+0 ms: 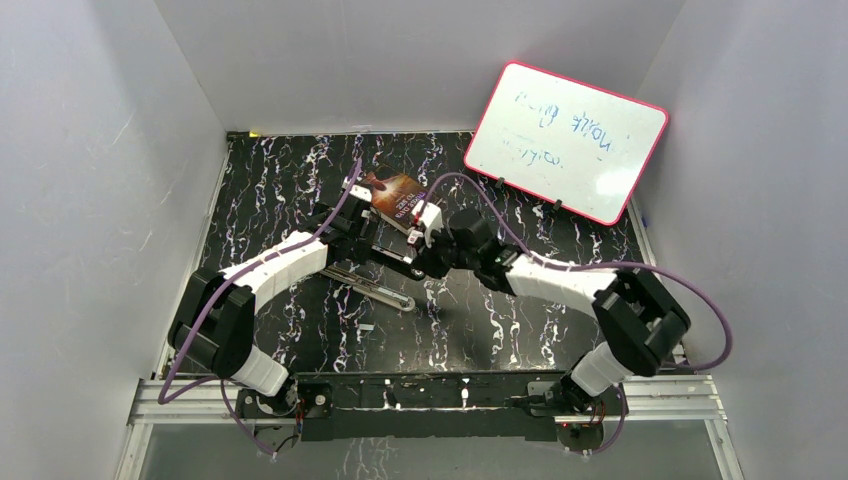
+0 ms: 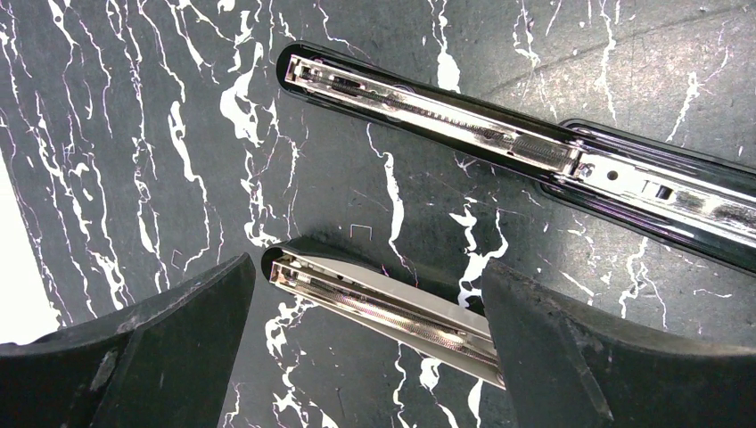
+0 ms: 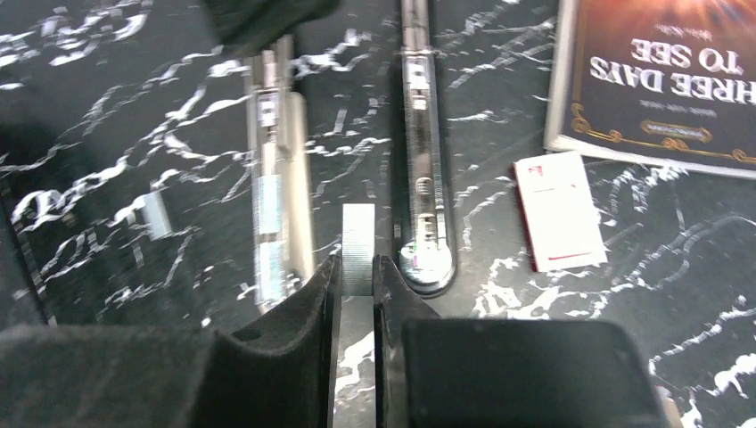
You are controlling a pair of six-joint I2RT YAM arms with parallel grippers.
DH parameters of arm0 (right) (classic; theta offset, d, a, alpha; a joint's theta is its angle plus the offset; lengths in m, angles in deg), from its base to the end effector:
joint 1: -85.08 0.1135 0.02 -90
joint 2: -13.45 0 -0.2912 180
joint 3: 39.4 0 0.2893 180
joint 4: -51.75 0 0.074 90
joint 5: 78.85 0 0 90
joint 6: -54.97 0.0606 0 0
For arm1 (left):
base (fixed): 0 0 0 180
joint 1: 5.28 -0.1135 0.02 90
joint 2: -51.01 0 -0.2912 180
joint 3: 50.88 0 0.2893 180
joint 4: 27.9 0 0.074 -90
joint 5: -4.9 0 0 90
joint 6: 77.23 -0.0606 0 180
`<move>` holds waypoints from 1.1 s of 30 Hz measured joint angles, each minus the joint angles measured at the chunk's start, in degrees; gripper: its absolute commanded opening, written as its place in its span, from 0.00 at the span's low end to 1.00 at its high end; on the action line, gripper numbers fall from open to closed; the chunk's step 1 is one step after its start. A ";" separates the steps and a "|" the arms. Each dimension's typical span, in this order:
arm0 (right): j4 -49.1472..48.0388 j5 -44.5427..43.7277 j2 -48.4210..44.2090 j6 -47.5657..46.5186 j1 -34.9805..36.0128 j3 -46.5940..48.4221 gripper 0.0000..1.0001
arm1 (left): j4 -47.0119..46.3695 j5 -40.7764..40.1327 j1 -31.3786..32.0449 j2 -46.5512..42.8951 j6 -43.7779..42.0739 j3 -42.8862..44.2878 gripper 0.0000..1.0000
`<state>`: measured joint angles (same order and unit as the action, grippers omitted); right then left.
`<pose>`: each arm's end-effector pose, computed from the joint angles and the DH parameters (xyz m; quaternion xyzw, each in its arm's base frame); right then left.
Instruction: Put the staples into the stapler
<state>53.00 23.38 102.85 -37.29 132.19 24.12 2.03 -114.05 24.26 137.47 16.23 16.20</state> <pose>0.2600 0.2987 0.2177 -0.4048 0.7476 0.2818 0.4447 0.3257 -0.1509 0.2118 0.1202 0.9041 0.1291 0.3893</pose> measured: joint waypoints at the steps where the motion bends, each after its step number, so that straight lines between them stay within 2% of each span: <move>1: -2.32 1.14 -1.62 -0.26 0.24 -2.19 0.00 | 0.02 -0.13 0.00 0.00 0.00 0.00 0.98; 9: -12.98 7.67 -4.66 -1.25 7.15 -10.97 0.00 | 0.02 -0.39 0.00 0.00 0.00 -0.02 0.98; 15: -18.78 7.87 0.98 -1.40 11.63 -11.08 0.03 | 0.02 -0.44 0.00 0.00 -0.02 -0.02 0.98; 29: -31.45 5.29 13.57 0.37 12.66 -12.83 0.12 | 0.00 -0.46 0.61 0.00 -0.11 -0.02 0.98; 33: -33.22 5.35 15.41 0.44 12.83 -12.83 0.19 | -0.02 -0.46 0.68 -0.02 -0.22 -0.02 0.98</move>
<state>19.77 28.74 118.26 -36.85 145.02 11.29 2.01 -114.51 24.94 137.45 16.02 16.18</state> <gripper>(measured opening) 0.220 0.981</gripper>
